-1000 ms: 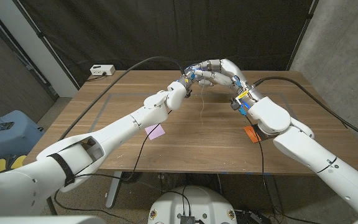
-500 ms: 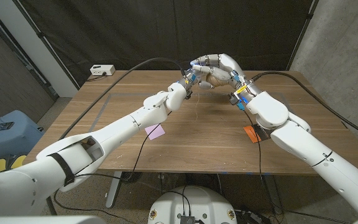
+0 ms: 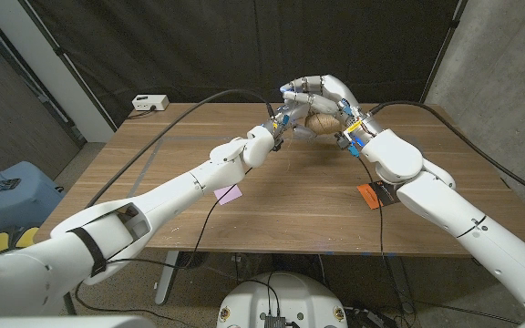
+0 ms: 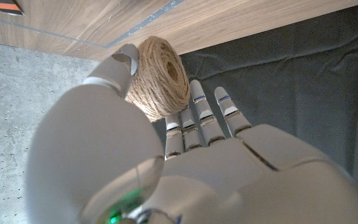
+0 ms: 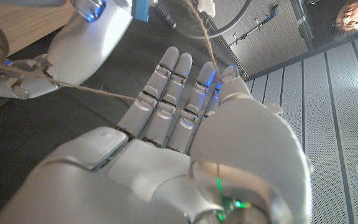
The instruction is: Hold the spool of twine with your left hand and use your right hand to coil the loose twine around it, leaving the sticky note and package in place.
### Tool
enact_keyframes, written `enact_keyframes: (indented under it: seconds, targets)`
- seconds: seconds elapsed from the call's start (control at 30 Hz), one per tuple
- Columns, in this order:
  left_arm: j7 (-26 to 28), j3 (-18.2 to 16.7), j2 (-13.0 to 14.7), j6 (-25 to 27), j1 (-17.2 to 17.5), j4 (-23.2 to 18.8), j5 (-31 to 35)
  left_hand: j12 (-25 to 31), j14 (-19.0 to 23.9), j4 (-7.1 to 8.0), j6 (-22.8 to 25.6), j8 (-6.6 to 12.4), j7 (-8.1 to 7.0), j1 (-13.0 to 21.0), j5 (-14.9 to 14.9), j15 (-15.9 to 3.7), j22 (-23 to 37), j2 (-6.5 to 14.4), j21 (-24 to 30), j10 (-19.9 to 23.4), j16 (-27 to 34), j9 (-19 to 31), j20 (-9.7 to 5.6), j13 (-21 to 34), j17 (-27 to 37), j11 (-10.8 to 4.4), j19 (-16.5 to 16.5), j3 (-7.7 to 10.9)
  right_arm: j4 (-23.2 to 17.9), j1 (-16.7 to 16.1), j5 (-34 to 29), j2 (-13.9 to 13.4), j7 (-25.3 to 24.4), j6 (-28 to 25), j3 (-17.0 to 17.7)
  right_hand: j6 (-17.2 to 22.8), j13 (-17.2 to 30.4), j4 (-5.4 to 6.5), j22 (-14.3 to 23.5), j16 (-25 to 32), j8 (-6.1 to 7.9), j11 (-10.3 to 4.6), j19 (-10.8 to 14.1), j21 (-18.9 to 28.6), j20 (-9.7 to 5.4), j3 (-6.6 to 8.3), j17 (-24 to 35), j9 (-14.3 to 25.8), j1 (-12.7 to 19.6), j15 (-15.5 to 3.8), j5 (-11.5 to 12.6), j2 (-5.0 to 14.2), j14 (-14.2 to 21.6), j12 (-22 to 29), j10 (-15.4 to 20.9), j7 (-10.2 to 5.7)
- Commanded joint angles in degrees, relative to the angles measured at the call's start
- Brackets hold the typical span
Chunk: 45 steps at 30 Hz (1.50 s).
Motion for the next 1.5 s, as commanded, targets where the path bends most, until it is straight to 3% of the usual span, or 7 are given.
enact_keyframes:
  seconds: [0.03, 0.8, 1.5]
  targets:
    - [-1.6, -0.1, 0.9, -0.8, 1.3, -1.7, 0.3, 0.3, 0.1, -0.02, 2.1, 0.48, -0.03, 2.6, 0.5, -0.06, 0.1, 6.0, 0.3, -0.1, -0.3, 1.7, -0.03, 0.1, 0.0, -0.27, 0.1, -0.03, 0.8, 0.6, -0.2, -0.7, -0.2, 0.2, 1.1, 0.3, 0.3, 0.04, 0.1, -0.1, -0.2, 0.11, 0.4, 0.2, -4.76, -0.28, 0.3, 0.1, 0.0, -6.49, 0.1, 0.6, 0.5, -0.1, 0.0, 0.38]
    - [-3.6, -1.5, 2.8, -1.9, 2.8, -4.3, 0.6, 0.2, 0.0, -0.05, 2.1, 0.39, -0.11, 2.6, 0.7, -0.1, 0.1, 6.0, 0.3, -0.4, -0.5, 1.6, -0.16, 0.1, 0.1, -0.3, -0.1, -0.41, 3.1, 2.1, -1.0, -1.7, -0.4, 1.2, 3.2, 0.3, 0.3, 0.03, 0.1, -0.3, -0.44, 0.08, 0.3, 0.3, -4.91, -0.38, 0.5, 0.1, -0.1, -6.48, 0.1, 0.73, 0.5, -0.4, -0.1, 0.36]
    - [-4.4, -2.4, 3.3, -4.8, 3.4, -4.5, -0.1, 0.2, -0.1, -0.03, 2.2, 0.42, -0.22, 2.7, 0.9, -0.08, 0.0, 6.2, 0.3, -0.4, -0.7, 1.7, -0.28, 0.0, 0.1, -0.43, -0.2, -0.52, 7.1, 6.0, -2.5, -0.9, 0.3, 1.0, 2.0, 0.4, 0.5, -0.12, 0.1, -0.5, -0.59, 0.03, 0.2, 0.4, -5.03, -0.33, 0.7, 0.2, 0.1, -6.59, 0.1, 0.93, 0.6, -0.4, 0.1, 0.25]
